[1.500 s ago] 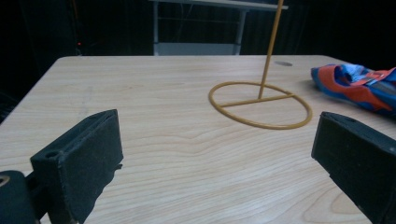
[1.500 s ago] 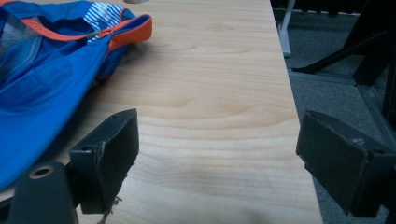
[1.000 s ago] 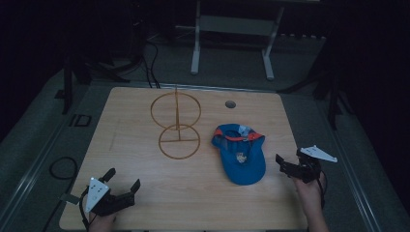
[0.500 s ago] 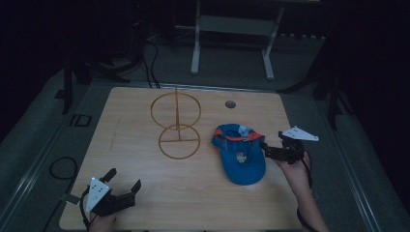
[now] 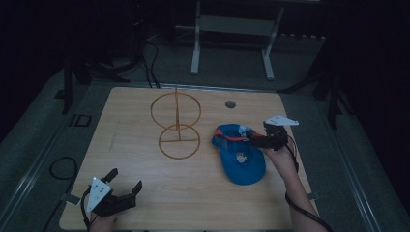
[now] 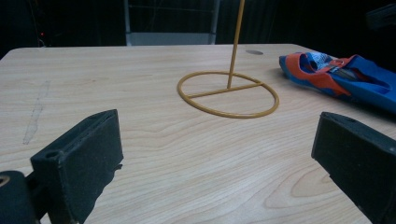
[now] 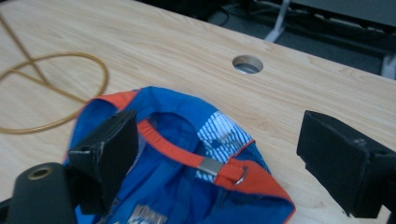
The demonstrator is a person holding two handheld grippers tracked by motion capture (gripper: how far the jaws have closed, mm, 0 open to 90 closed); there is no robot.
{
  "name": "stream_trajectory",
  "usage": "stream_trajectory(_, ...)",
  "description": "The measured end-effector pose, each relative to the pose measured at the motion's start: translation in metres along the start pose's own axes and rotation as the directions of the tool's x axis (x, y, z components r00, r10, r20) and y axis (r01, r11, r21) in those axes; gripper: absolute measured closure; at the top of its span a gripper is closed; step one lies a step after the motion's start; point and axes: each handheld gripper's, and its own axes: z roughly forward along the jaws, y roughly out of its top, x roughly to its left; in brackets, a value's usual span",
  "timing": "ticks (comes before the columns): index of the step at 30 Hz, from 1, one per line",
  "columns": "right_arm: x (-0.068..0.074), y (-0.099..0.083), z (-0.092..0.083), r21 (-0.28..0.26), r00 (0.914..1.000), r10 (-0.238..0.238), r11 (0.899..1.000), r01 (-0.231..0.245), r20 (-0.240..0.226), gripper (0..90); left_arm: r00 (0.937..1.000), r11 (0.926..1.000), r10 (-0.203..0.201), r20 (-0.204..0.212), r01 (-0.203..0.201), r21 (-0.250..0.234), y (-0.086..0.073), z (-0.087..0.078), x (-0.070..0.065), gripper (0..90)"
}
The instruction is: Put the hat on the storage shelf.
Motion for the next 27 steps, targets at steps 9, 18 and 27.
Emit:
stream_trajectory(9, -0.012, 0.008, 0.039, 0.091, 0.9999, -0.008, 0.996, 0.006, 0.012, 26.3, 0.9999, 0.9999, 0.009, 0.014, -0.009, 0.012, 0.0, 0.0, 0.0, 2.2)
stream_trajectory(18, -0.012, 0.004, 0.071, 0.191, 0.9994, -0.015, 0.982, 0.009, 0.031, 31.9, 0.9999, 1.0, 0.003, 0.01, -0.004, 0.009, 0.001, -0.002, 0.002, 2.2)
stream_trajectory(27, -0.016, -0.006, 0.092, 0.294, 0.9998, -0.01, 0.956, 0.005, 0.018, 33.6, 0.9999, 0.9999, -0.016, 0.006, 0.016, -0.002, 0.002, -0.005, 0.008, 2.3)
